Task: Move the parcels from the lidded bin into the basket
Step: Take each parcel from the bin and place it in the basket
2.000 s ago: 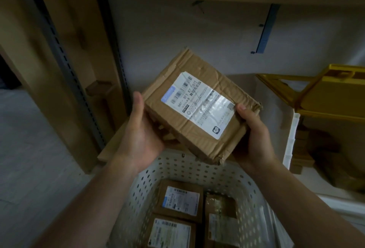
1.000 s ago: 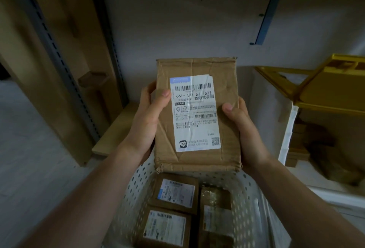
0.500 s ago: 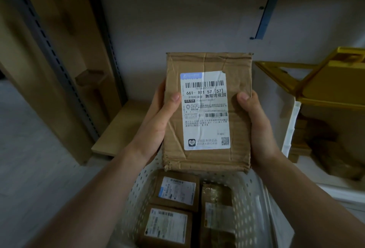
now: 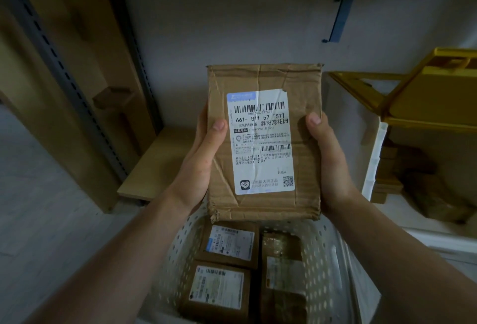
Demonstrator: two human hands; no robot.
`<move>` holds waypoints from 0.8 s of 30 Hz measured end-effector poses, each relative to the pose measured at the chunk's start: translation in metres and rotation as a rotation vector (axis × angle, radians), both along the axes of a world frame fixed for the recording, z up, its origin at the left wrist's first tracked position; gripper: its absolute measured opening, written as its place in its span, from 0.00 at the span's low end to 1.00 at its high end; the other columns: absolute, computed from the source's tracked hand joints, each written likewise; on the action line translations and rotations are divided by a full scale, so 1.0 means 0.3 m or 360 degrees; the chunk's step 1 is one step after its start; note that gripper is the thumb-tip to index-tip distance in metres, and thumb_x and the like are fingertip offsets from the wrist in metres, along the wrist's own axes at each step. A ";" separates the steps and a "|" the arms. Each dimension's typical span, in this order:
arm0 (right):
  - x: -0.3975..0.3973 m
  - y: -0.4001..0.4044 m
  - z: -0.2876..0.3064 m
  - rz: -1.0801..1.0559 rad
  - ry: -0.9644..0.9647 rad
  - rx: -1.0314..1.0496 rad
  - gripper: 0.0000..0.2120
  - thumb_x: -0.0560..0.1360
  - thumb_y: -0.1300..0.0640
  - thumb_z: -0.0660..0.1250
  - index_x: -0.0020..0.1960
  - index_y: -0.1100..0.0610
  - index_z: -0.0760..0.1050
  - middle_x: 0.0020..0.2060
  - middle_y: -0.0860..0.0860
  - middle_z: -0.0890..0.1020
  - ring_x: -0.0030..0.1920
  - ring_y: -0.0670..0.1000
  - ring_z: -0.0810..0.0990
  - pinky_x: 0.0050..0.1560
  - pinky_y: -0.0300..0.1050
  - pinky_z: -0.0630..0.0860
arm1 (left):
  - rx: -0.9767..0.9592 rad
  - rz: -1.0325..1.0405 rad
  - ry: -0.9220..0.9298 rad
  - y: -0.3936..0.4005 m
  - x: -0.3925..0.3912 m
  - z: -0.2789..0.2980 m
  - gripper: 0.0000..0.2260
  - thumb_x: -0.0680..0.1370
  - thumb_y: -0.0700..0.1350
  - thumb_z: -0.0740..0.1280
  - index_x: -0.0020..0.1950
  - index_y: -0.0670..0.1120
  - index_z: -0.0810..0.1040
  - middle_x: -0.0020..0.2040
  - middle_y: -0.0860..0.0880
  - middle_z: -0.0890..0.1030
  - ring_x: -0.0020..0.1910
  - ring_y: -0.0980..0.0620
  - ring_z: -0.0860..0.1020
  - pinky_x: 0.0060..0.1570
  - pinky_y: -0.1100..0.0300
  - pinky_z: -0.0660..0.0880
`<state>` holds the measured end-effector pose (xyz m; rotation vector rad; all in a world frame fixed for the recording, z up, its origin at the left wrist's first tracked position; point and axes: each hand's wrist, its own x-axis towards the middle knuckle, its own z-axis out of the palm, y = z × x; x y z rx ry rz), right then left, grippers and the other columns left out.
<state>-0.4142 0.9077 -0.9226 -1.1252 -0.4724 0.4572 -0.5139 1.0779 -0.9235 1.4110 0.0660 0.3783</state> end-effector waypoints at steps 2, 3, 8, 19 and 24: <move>-0.001 0.001 -0.009 0.0068 0.0013 0.0019 0.34 0.78 0.44 0.62 0.78 0.57 0.58 0.67 0.62 0.77 0.63 0.61 0.81 0.58 0.55 0.81 | 0.0018 -0.0010 0.0008 0.006 -0.009 -0.003 0.30 0.81 0.57 0.60 0.80 0.47 0.61 0.74 0.44 0.74 0.74 0.43 0.71 0.75 0.37 0.62; -0.002 0.002 -0.013 0.0091 0.0021 0.0016 0.35 0.78 0.43 0.63 0.79 0.58 0.58 0.68 0.62 0.77 0.64 0.61 0.81 0.59 0.55 0.81 | 0.0021 -0.0008 0.0009 0.007 -0.013 -0.004 0.29 0.81 0.57 0.59 0.80 0.47 0.60 0.74 0.44 0.74 0.74 0.44 0.72 0.75 0.38 0.63; -0.010 0.007 -0.031 0.0171 0.0052 -0.0021 0.41 0.73 0.37 0.65 0.79 0.57 0.60 0.69 0.61 0.76 0.67 0.60 0.79 0.63 0.57 0.79 | 0.0015 0.0028 0.0003 0.008 -0.029 -0.013 0.28 0.81 0.53 0.57 0.80 0.46 0.59 0.72 0.43 0.75 0.72 0.44 0.74 0.73 0.39 0.66; -0.055 0.031 -0.079 0.0236 0.0059 -0.0196 0.34 0.78 0.39 0.59 0.78 0.55 0.64 0.67 0.57 0.79 0.66 0.59 0.80 0.67 0.59 0.76 | -0.0010 0.0068 0.0092 0.029 -0.091 -0.059 0.30 0.81 0.54 0.60 0.80 0.45 0.58 0.73 0.42 0.75 0.72 0.43 0.73 0.74 0.38 0.65; -0.077 0.007 -0.145 0.0343 0.0120 -0.0479 0.34 0.75 0.36 0.63 0.77 0.49 0.66 0.67 0.52 0.80 0.65 0.55 0.81 0.70 0.61 0.73 | -0.0055 0.0169 0.0203 0.020 -0.136 -0.149 0.27 0.80 0.56 0.60 0.78 0.48 0.64 0.69 0.46 0.79 0.69 0.46 0.77 0.72 0.40 0.68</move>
